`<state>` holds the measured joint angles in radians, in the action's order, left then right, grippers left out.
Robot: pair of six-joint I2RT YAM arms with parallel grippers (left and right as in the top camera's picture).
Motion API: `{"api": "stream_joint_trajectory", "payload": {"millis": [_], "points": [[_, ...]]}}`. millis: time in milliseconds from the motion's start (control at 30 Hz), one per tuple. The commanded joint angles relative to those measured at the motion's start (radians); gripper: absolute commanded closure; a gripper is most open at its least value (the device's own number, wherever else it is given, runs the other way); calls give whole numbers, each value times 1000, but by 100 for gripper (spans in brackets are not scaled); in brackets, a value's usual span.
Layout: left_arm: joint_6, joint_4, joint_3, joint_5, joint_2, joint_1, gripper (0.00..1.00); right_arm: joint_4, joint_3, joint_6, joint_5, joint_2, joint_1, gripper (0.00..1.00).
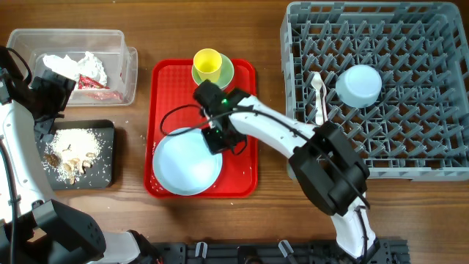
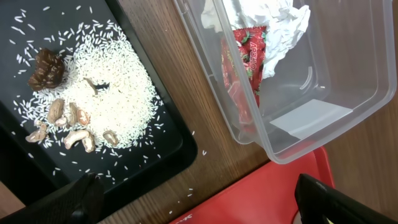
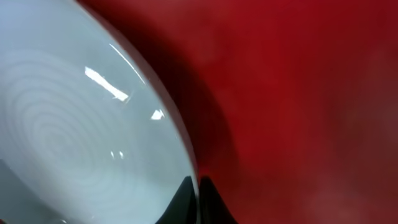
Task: Sort waste into correct bins and load items into the dishwasher rack
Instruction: 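Lift the plate and stand it upright at the rack's back-left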
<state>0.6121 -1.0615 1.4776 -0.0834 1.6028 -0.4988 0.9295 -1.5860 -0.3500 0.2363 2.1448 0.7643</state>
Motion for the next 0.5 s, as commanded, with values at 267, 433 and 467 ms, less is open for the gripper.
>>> {"api": "stream_joint_trajectory", "payload": {"millis": [267, 433, 467], "points": [[2, 0, 11, -2, 3, -5, 0, 175, -218, -16, -413, -395, -380, 96], [2, 0, 11, -1, 3, -5, 0, 105, -207, -29, -644, -443, -572, 96], [2, 0, 11, -2, 3, -5, 0, 92, -195, -53, -682, -441, -589, 95]]}}
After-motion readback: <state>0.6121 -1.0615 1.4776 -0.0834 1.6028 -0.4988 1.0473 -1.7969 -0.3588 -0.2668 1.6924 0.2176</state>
